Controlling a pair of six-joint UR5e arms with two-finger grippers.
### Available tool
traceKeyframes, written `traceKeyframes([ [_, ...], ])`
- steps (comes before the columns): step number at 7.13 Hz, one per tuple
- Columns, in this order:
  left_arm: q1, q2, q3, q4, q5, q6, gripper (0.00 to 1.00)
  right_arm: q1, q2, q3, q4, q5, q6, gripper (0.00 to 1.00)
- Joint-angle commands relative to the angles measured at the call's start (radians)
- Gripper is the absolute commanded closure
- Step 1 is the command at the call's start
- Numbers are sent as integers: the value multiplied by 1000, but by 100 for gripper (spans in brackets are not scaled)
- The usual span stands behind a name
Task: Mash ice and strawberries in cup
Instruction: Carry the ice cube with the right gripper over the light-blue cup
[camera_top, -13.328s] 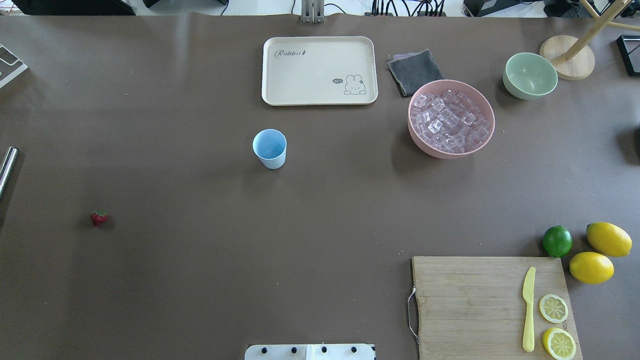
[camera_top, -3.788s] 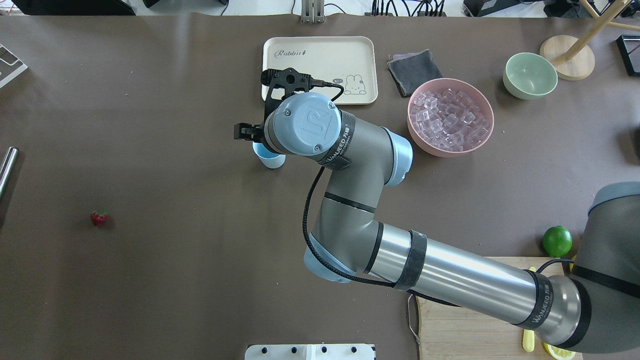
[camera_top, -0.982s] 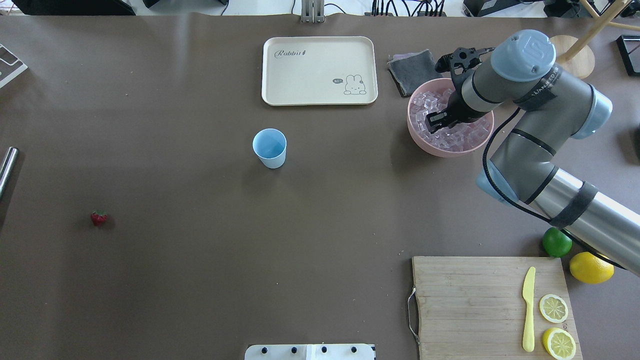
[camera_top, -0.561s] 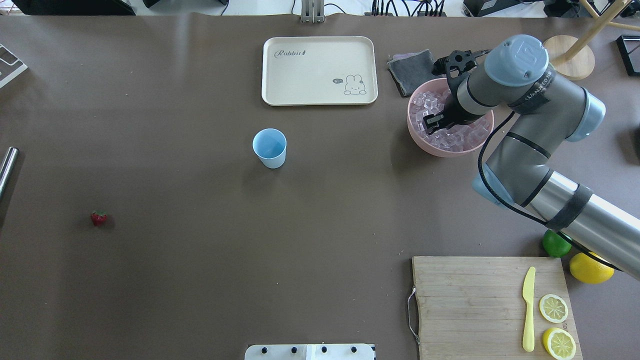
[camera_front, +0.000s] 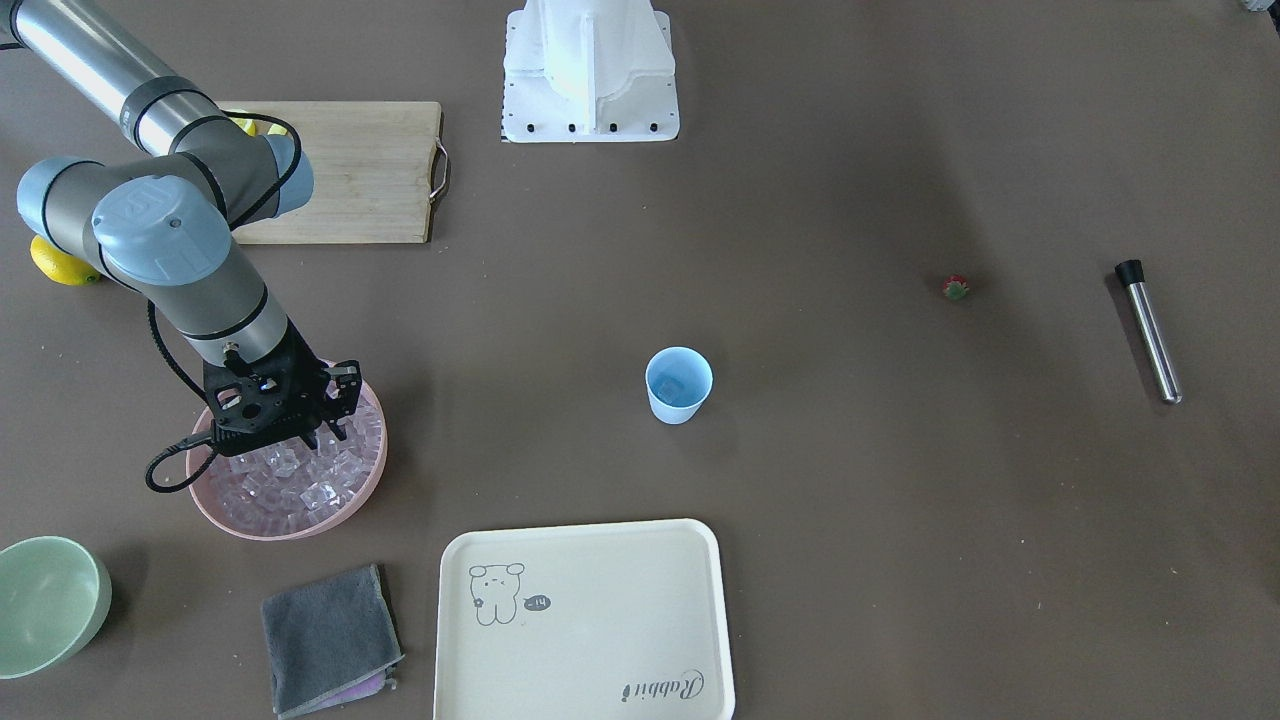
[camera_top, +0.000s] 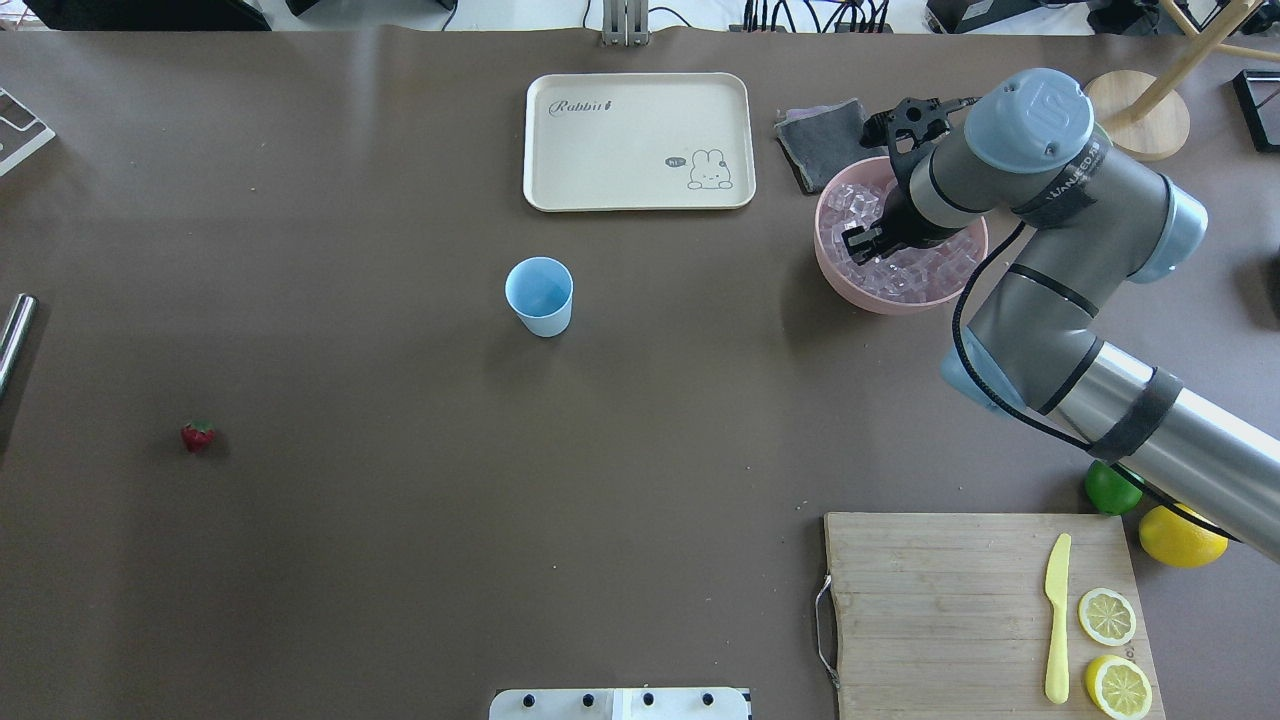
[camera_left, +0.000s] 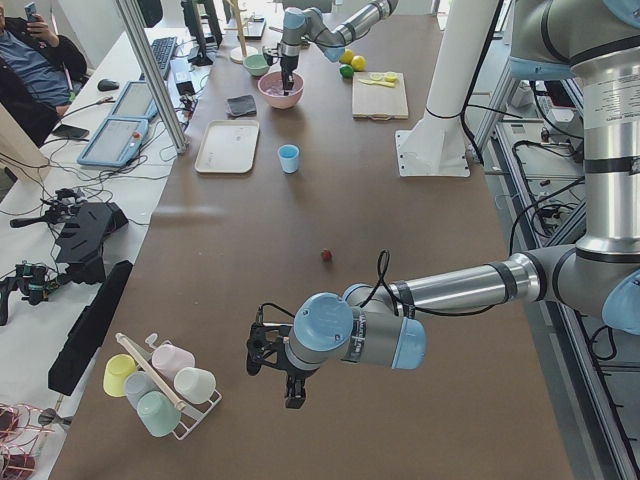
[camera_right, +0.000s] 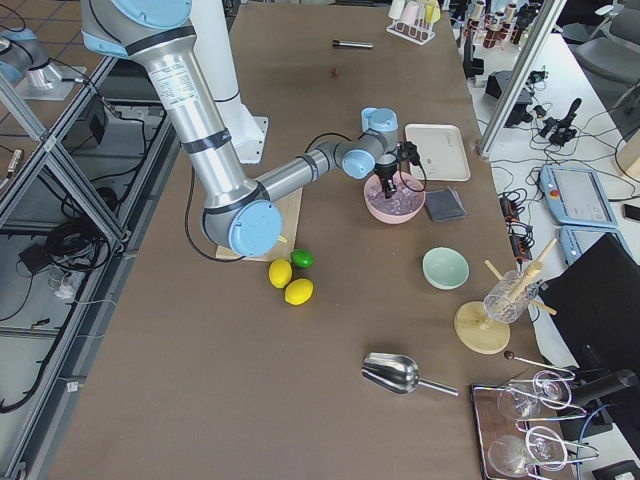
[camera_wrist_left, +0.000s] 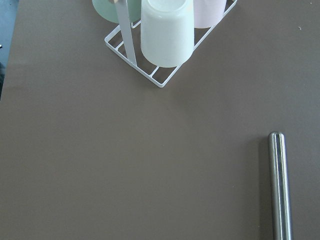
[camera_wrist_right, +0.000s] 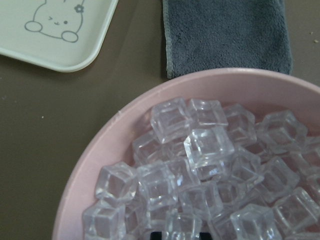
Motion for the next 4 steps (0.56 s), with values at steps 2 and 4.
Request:
traceKeyframes([
  [2, 0, 0, 1, 0, 0, -1, 2, 42, 76, 128, -117, 84, 140, 80],
  [4, 0, 0, -4, 0, 0, -3, 2, -98, 199, 114, -136, -71, 388, 80],
])
